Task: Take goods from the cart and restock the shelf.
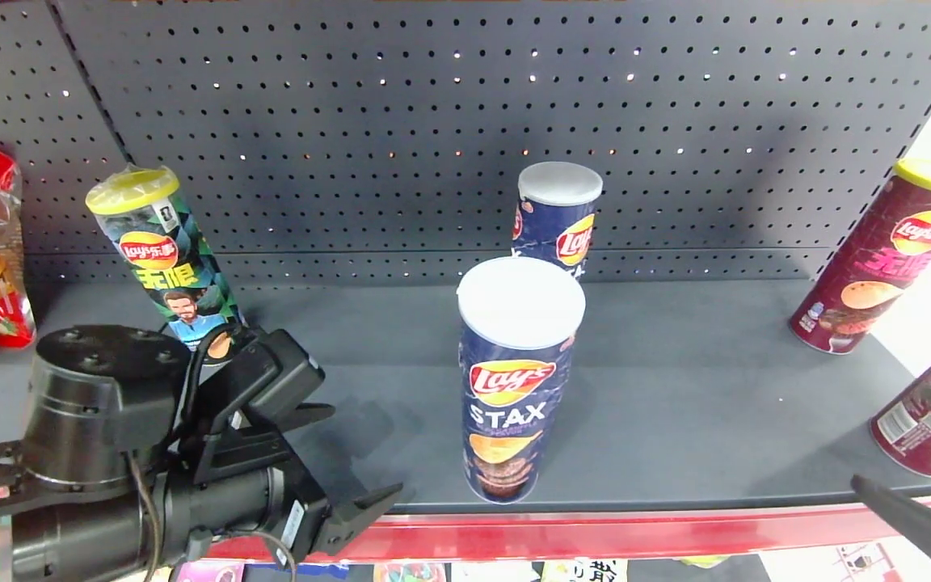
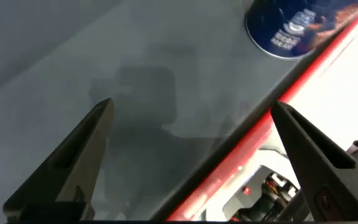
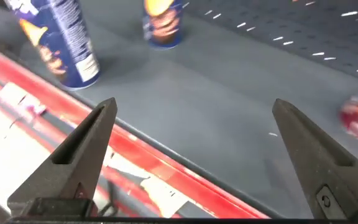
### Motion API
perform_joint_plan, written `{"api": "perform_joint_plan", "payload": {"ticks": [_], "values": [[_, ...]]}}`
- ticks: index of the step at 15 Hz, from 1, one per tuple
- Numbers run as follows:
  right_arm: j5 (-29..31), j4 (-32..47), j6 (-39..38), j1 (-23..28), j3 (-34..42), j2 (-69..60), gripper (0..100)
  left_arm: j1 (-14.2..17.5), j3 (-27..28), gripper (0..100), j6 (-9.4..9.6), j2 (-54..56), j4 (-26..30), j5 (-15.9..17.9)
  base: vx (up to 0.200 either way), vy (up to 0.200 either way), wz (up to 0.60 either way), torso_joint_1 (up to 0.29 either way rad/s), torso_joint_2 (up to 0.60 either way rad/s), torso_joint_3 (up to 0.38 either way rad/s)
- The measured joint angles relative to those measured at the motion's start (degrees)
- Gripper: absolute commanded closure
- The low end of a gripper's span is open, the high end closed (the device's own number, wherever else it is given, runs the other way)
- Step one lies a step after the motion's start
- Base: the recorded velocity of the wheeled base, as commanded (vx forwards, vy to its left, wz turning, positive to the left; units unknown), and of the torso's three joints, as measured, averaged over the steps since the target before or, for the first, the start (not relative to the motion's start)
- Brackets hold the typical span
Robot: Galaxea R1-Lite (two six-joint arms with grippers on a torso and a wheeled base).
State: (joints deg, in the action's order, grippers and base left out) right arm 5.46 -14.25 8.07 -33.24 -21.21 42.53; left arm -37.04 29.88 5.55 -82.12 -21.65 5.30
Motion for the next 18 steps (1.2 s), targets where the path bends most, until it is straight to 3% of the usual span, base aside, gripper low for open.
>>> {"api": "perform_joint_plan", "payload": {"ticks": [2,8,18], "values": [[1.6,0.0,0.0,1.9,0.4,-3.1,0,0.0,1.5,0,0.00,-1.5,0.0,0.0,0.000,0.000,0.00,0.000,0.00,0.000],[3.1,0.0,-3.6,14.3,0.5,-8.7,0,-2.6,3.5,0,-0.07,-4.9,0.1,0.1,0.000,0.000,0.00,0.000,0.00,0.000],[3.8,-0.1,-3.6,17.0,0.8,-10.1,0,-3.0,8.5,0,-0.09,-9.9,0.0,0.0,0.000,0.000,0.00,0.000,0.00,0.000]]}}
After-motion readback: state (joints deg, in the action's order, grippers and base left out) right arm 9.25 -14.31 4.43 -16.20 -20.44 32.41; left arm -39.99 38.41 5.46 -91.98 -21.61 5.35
